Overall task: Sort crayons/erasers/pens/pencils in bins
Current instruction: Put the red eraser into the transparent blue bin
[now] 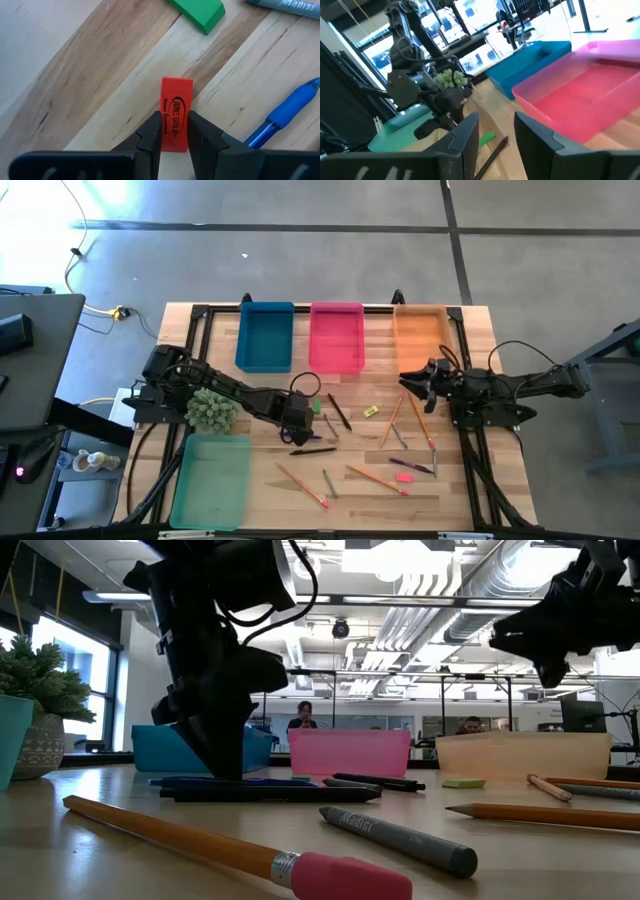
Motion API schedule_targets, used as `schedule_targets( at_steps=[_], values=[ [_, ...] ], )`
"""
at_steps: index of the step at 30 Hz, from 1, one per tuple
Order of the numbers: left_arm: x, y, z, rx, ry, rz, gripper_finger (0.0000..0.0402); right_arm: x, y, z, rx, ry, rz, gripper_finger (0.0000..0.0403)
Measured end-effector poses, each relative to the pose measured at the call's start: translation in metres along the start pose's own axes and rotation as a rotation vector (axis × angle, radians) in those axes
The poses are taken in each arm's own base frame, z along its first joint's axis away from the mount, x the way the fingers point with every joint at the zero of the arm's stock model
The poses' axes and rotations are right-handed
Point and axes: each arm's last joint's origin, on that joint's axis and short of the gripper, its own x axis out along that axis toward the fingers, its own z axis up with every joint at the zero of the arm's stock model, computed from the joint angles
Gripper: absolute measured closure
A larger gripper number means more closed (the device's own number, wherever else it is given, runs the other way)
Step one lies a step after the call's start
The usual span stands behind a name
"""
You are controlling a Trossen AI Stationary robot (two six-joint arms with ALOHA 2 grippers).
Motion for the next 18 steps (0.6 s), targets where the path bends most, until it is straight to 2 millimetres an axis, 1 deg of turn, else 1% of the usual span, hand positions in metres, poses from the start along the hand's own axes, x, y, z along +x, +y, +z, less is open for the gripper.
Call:
schedule_targets(
  at_steps=[5,9,11,15,18],
  values=[
    [-0.009,0.000,0.001,-0.006,-0.002,-0.046,0.0335,-0.001,0.003,0.007,-0.001,-0.020,0.010,0.0286],
    [-0.025,-0.002,0.005,-0.018,-0.023,-0.115,0.0335,-0.001,0.005,0.010,0.001,-0.025,0.013,0.0286],
    [-0.030,0.000,0.008,-0.028,-0.045,-0.122,0.0335,-0.001,0.005,0.011,0.003,-0.030,0.015,0.0286],
    [-0.044,0.001,0.018,-0.060,-0.123,-0.180,0.0335,-0.001,0.005,0.011,0.002,-0.028,0.014,0.0286],
    [-0.054,0.004,0.029,-0.092,-0.194,-0.223,0.0335,-0.001,0.005,0.011,0.004,-0.033,0.016,0.0286]
  ],
)
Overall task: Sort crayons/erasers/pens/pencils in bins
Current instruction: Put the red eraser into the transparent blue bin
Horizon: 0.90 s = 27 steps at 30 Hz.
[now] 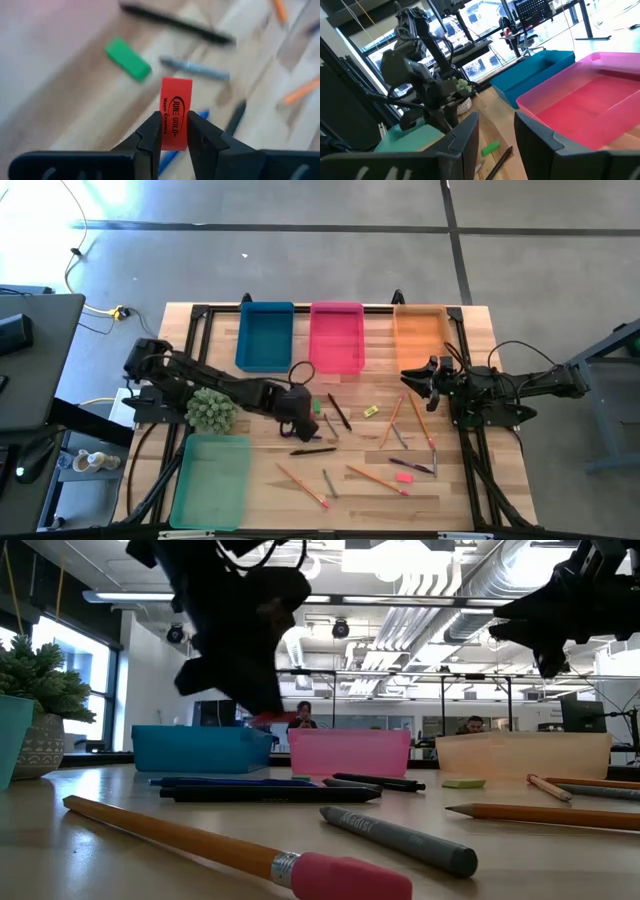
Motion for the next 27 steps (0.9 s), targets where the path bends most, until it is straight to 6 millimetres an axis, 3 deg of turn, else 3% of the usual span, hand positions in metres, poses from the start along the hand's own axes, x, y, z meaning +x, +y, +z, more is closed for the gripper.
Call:
schedule_targets(
  at_steps=[8,13,20,23,27],
  values=[
    [-0.031,0.019,0.036,-0.012,-0.167,0.000,0.0335,0.000,0.001,0.002,0.009,-0.021,0.011,0.0286],
    [-0.063,0.044,0.054,-0.024,-0.252,0.092,0.0335,0.000,0.001,0.002,0.017,-0.024,0.013,0.0286],
    [-0.102,0.084,0.064,-0.061,-0.306,0.268,0.0335,0.000,0.001,0.003,0.013,-0.026,0.014,0.0286],
    [-0.108,0.100,0.066,-0.081,-0.290,0.346,0.0335,0.000,0.001,0.003,0.013,-0.031,0.006,0.0286],
    [-0.098,0.124,0.063,-0.130,-0.230,0.400,0.0335,0.000,0.000,0.004,0.037,-0.060,-0.033,0.0286]
  ],
)
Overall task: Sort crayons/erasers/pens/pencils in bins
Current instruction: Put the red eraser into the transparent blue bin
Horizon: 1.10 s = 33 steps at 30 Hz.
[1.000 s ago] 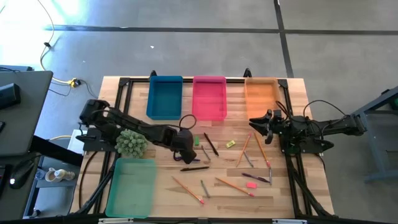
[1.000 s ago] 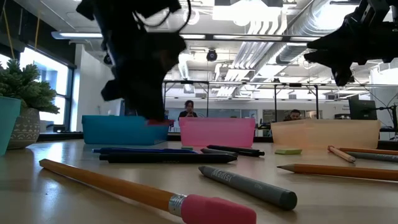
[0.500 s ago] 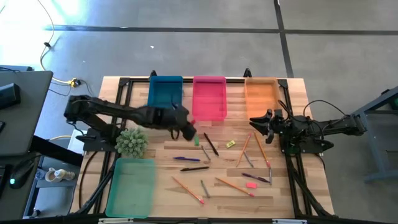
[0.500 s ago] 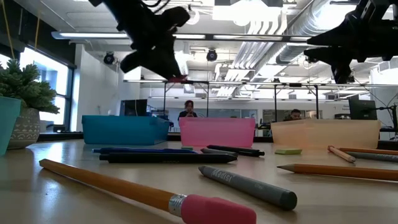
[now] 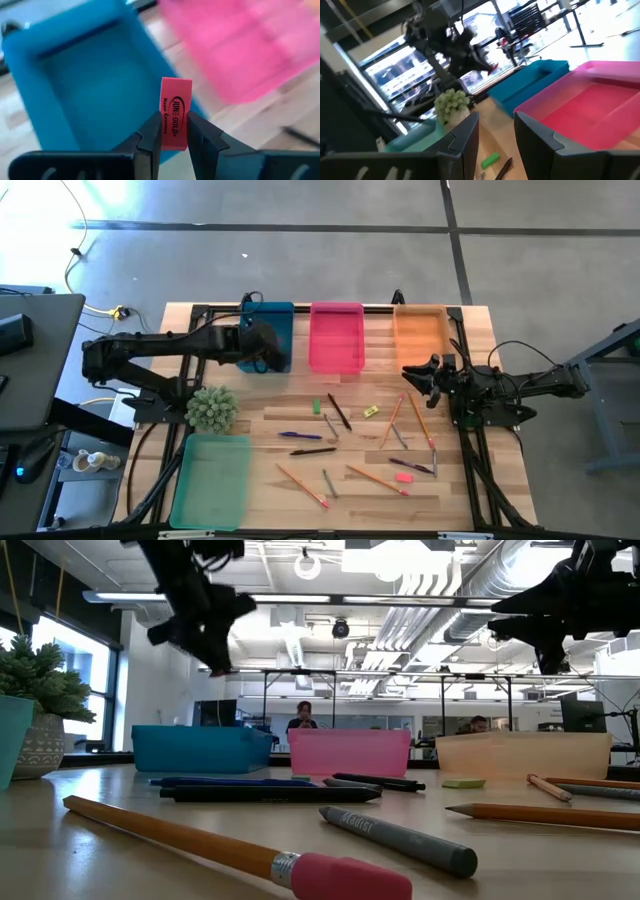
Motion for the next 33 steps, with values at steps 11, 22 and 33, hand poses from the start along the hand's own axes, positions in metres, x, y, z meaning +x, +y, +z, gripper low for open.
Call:
schedule_targets(
  at_steps=[11,22,33],
  values=[
    [0.039,0.032,-0.003,-0.090,0.118,0.048,0.0335,0.000,0.000,0.004,0.030,-0.067,-0.054,0.0286],
    [0.080,0.045,0.001,-0.048,0.246,0.084,0.0335,-0.002,0.002,0.017,0.089,-0.232,-0.107,0.0286],
    [0.103,0.055,0.007,-0.103,0.287,0.006,0.0335,-0.002,0.009,0.032,0.090,-0.245,-0.128,0.0286]
  ],
)
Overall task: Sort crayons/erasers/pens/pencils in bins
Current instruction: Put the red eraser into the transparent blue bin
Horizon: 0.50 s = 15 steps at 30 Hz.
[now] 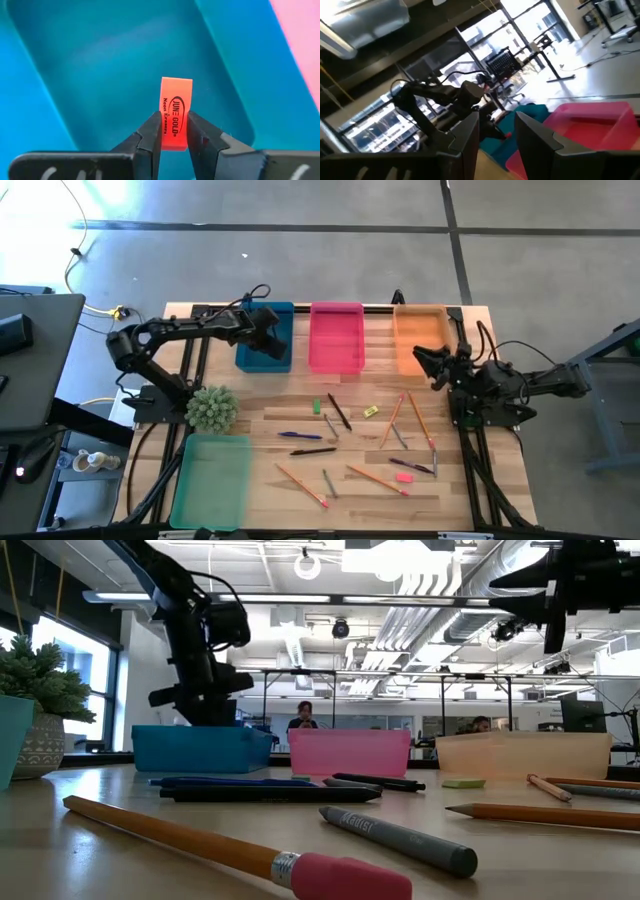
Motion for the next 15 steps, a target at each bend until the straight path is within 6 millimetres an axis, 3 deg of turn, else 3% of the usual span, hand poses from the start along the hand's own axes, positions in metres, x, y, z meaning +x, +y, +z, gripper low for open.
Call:
schedule_targets(
  at_steps=[8,15],
  values=[
    [0.001,0.010,0.005,-0.037,0.004,0.015,0.0323,0.013,0.018,0.013,-0.121,0.213,-0.126,0.0286],
    [0.002,0.015,0.007,-0.031,0.004,0.016,0.0274,0.025,0.030,0.016,-0.126,0.412,-0.240,0.0286]
  ],
)
